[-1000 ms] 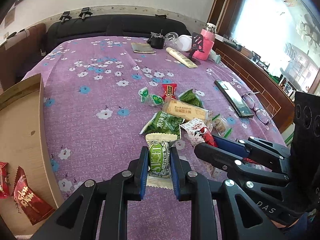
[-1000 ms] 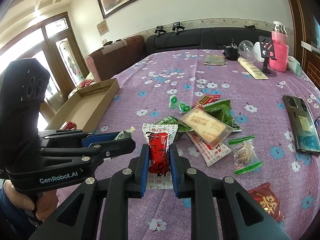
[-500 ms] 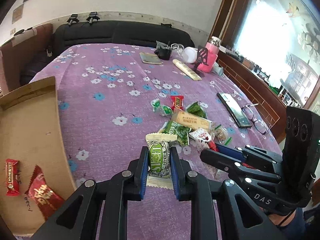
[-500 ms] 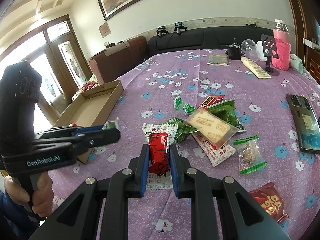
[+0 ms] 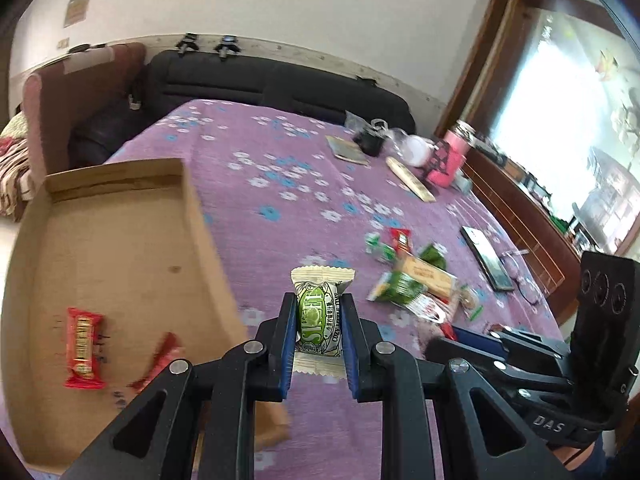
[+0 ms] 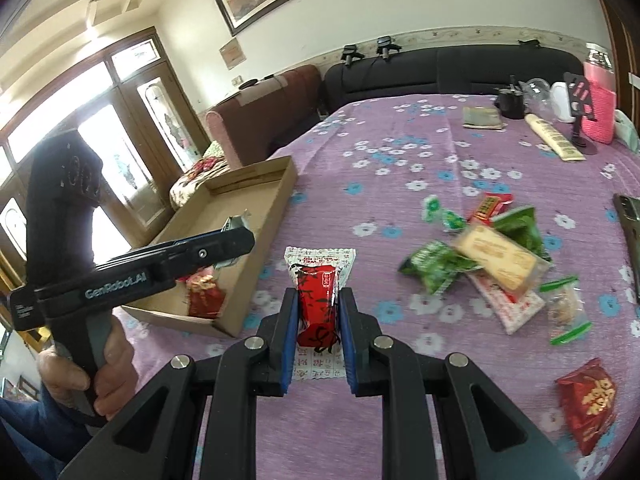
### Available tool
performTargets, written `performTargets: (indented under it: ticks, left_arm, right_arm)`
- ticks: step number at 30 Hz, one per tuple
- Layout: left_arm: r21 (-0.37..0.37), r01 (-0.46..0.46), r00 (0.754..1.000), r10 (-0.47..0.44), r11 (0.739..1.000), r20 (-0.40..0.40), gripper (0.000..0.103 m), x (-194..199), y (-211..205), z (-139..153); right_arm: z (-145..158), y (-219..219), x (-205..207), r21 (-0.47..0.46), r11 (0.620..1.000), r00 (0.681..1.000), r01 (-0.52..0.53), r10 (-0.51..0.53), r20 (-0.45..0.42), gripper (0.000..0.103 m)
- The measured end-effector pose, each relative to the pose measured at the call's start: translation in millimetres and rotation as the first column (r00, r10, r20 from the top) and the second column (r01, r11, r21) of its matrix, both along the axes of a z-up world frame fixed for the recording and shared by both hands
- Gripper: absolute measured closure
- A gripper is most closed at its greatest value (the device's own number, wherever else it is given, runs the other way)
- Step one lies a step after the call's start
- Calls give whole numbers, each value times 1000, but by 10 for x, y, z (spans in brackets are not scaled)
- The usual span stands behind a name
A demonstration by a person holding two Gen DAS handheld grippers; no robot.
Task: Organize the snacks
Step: 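Lift both packets and carry them toward the cardboard tray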
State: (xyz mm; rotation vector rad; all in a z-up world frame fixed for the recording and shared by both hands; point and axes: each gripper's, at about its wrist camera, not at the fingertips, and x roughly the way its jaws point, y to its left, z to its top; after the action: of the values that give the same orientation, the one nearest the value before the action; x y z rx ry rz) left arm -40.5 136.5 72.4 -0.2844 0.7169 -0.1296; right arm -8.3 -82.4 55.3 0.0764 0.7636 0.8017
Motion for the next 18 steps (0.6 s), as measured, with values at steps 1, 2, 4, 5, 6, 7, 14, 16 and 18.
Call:
performTargets:
  ticks: [1, 2, 4, 5, 6, 7, 14, 16, 18]
  left_arm:
    - [-5, -21, 1000, 21, 1000, 4, 82, -20, 92, 2]
    - [-9, -37, 999, 37, 999, 6, 82, -41, 166, 2]
    - [-15, -65, 998, 65, 998, 7, 82, -72, 284, -7]
    - [-19, -82, 997, 82, 996, 7, 82, -89, 363, -15]
    - [-21, -99, 995, 99, 995, 7, 82, -109, 443, -24]
    - [-23, -111, 994, 111, 994, 7, 82, -133, 489, -31]
    - [-41, -213, 977, 213, 976, -21, 82, -254, 947, -181]
    - [-43, -227, 974, 226, 973, -31, 82, -283, 1008, -233]
    - [-42, -232, 972, 230, 972, -46, 82, -312, 1045, -294]
  right_arm:
    - [8, 49, -13, -1, 1000, 1000, -10, 10, -2, 84]
    - [11, 89, -16, -4, 1000, 1000, -17, 17, -3, 84]
    - [10, 202, -25, -11, 999, 999, -36, 36, -7, 84]
    - [3, 240, -18, -11, 999, 999, -43, 43, -10, 84]
    - [1, 281, -19, -11, 999, 999, -50, 50, -13, 84]
    - [-4, 343, -19, -10, 998, 998, -62, 61, -21, 84]
    - [18, 700, -2, -19, 992, 992, -121, 121, -29, 84]
    - [40, 829, 27, -18, 990, 990, -138, 137, -32, 84]
    - [52, 939, 63, -14, 988, 987, -155, 154, -38, 84]
